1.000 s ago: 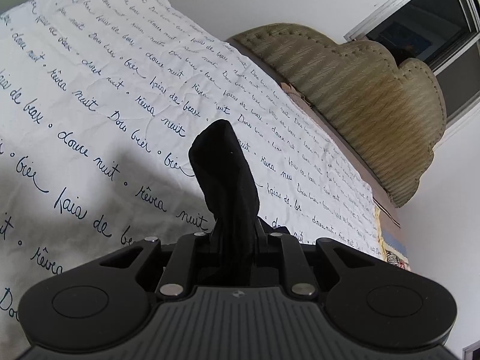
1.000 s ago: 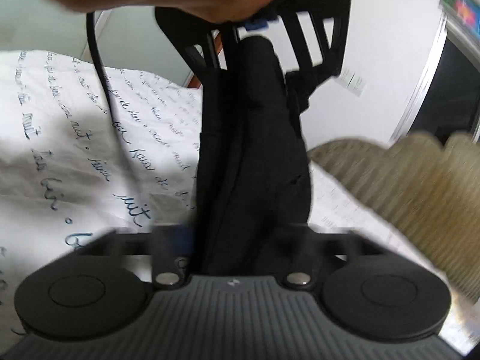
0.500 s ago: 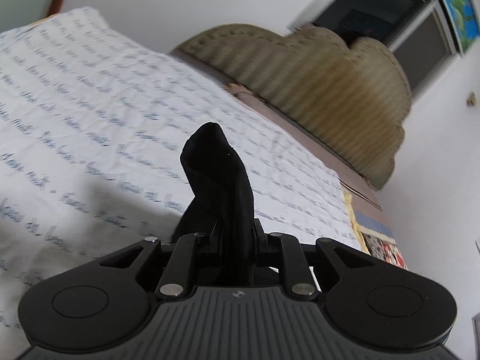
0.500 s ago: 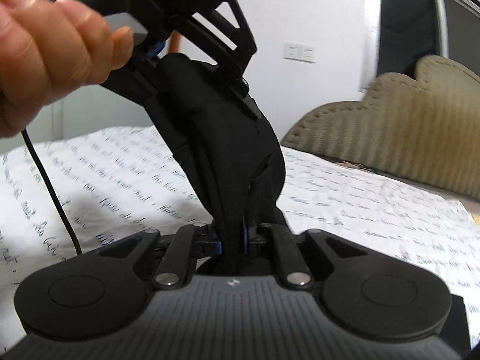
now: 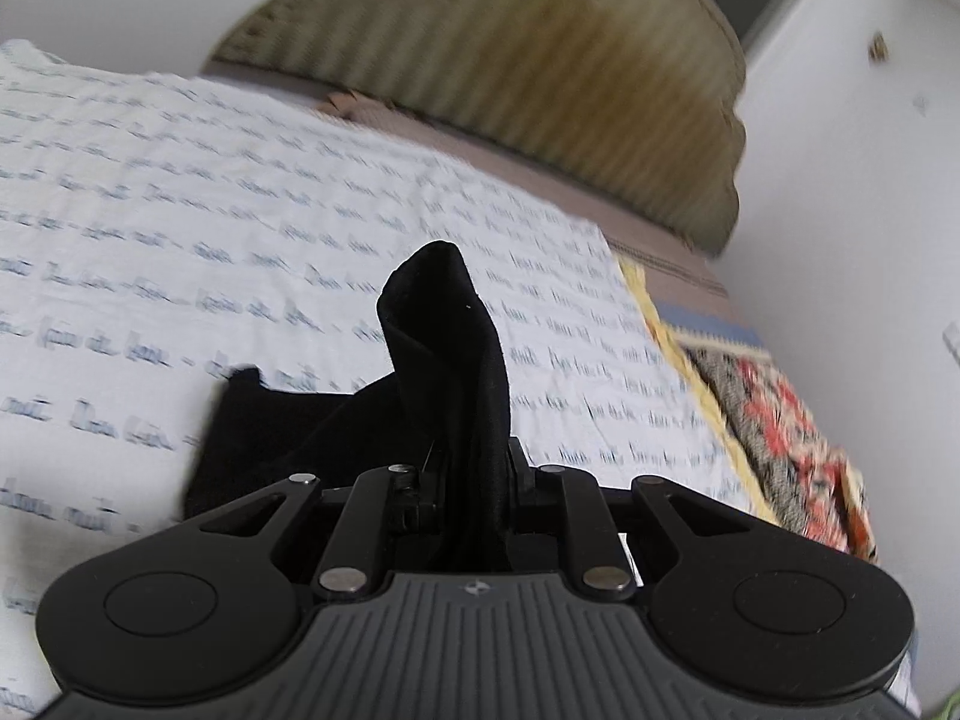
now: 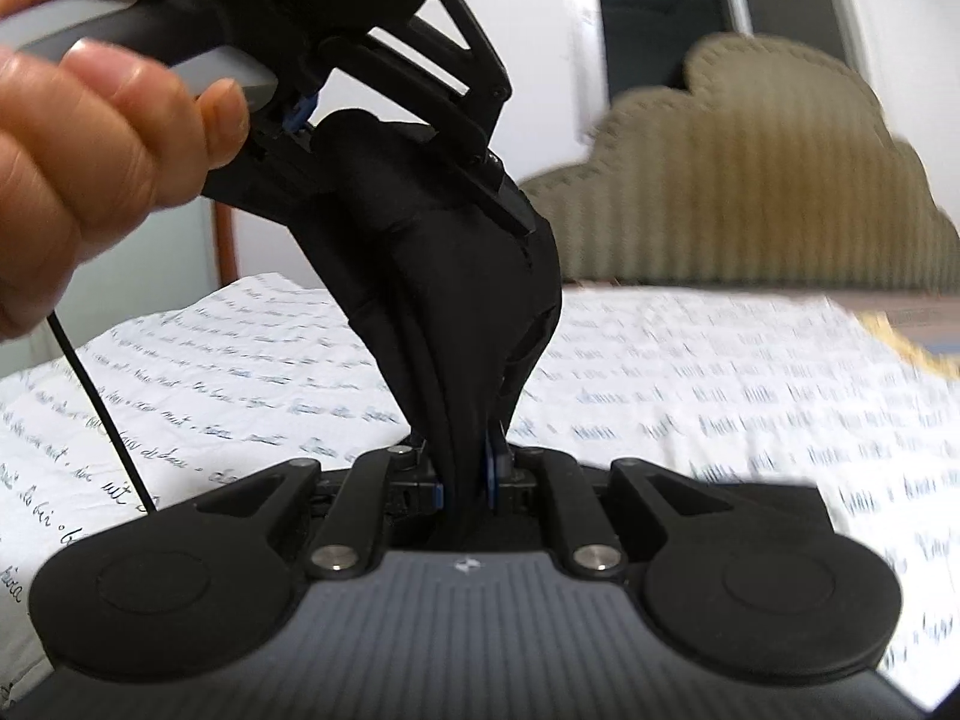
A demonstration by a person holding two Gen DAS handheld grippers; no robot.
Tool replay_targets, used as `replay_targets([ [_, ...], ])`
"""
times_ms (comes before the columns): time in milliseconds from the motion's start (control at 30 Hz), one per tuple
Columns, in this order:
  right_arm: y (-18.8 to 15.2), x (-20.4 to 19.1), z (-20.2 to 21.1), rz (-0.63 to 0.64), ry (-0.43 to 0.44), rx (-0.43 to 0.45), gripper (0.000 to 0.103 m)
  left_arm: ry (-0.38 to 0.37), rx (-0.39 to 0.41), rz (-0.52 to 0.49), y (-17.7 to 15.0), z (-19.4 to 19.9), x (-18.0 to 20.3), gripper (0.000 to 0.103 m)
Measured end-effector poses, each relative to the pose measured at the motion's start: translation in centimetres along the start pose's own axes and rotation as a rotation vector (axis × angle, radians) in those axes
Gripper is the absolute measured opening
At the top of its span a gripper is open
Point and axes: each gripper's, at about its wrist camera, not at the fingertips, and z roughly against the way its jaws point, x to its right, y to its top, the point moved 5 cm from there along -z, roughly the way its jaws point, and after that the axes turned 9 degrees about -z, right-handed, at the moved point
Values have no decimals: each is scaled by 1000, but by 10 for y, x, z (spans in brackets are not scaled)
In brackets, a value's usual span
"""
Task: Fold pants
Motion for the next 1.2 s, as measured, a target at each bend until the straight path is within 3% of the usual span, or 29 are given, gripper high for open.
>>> replay_targets([
  [467,-33,101,5,-396,-30,-77,11,-31,-180,-169,-39,-102,71,19],
  [567,-44,121,7,-487,-31,-89,11,-81,-233,-195,-46,-115,80,30],
  [633,-52,132,6,-573,-16,-105,11,-112,-256,-197,-50,-116,82,49],
  [700,-60,142,5,-663,3,-120,11,-115,-230,-191,-51,-110,81,66],
  [733,-64,148,4,-703,11,-125,12,-103,-203,-195,-49,-105,79,70],
  [867,-76,162,4,-835,44,-140,13,-31,-113,-215,-38,-83,64,72],
  [933,-80,167,5,-891,70,-149,15,8,-96,-209,-37,-76,50,79],
  [1067,-82,172,15,-938,102,-160,20,85,-95,-195,-48,-67,16,79],
  [1200,-82,176,39,-904,120,-179,29,108,-125,-191,-71,-59,-11,79],
])
